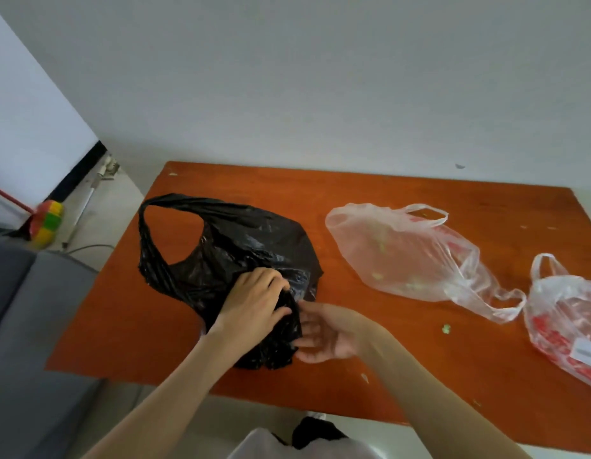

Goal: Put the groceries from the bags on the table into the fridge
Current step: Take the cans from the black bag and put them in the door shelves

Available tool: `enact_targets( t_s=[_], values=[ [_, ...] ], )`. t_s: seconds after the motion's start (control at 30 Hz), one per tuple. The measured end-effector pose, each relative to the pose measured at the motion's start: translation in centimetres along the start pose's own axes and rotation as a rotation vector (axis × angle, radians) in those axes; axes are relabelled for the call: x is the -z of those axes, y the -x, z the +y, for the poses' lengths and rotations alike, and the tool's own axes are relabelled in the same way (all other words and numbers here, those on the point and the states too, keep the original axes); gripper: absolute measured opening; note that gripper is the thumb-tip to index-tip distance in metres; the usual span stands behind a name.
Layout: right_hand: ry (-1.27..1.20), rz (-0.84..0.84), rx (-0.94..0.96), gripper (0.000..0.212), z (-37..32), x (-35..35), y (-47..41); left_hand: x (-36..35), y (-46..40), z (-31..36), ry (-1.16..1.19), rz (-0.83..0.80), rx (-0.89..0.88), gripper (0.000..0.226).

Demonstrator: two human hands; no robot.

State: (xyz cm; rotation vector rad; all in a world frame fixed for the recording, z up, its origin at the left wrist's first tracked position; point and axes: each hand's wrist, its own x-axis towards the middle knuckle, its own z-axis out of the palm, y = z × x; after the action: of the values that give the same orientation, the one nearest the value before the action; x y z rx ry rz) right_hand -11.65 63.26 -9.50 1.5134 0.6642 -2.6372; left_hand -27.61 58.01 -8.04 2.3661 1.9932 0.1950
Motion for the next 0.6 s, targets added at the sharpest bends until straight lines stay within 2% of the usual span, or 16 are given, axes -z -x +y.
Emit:
enact_targets(
  t_s=[0.1,0.17,0.23,0.33,0.4,0.47,0.53,0.6],
  values=[
    [-0.125,-0.09,0.0,0.026,0.2,0.2,-0.8,-0.8,0.4,-0.2,0.01,-0.043,-0.005,0.052],
    [-0.212,-0.048,0.047,0.014,0.4,0.1,-1.5,-1.4,0.6,-0.8,0.017,-0.057,-0.008,0.053],
    [-0.256,0.087,0.098,0.005,0.7,-0.2,-2.1,-1.4,0.4,-2.0,0.03,-0.045,-0.019,0.05],
    [-0.349,0.24,0.15,0.021,0.5,-0.7,-2.7,-0.8,-0.7,-4.2,-0.031,-0.036,-0.07,0.05],
    [-0.42,0.361,0.203,0.027,0.1,-0.8,-3.0,-0.2,-1.8,-5.8,-0.108,-0.078,-0.088,0.047],
    [-0.458,0.532,0.293,0.026,-0.1,-0.8,-3.0,0.3,-3.0,-7.4,-0.152,-0.192,-0.073,0.058],
    [-0.365,0.721,0.429,0.025,-0.2,-0.8,-2.6,0.6,-4.1,-9.1,-0.155,-0.313,-0.032,0.065],
    [-0.119,0.839,0.54,0.036,-0.1,-1.5,-2.2,0.8,-5.1,-10.3,-0.147,-0.329,-0.024,0.067]
  ],
)
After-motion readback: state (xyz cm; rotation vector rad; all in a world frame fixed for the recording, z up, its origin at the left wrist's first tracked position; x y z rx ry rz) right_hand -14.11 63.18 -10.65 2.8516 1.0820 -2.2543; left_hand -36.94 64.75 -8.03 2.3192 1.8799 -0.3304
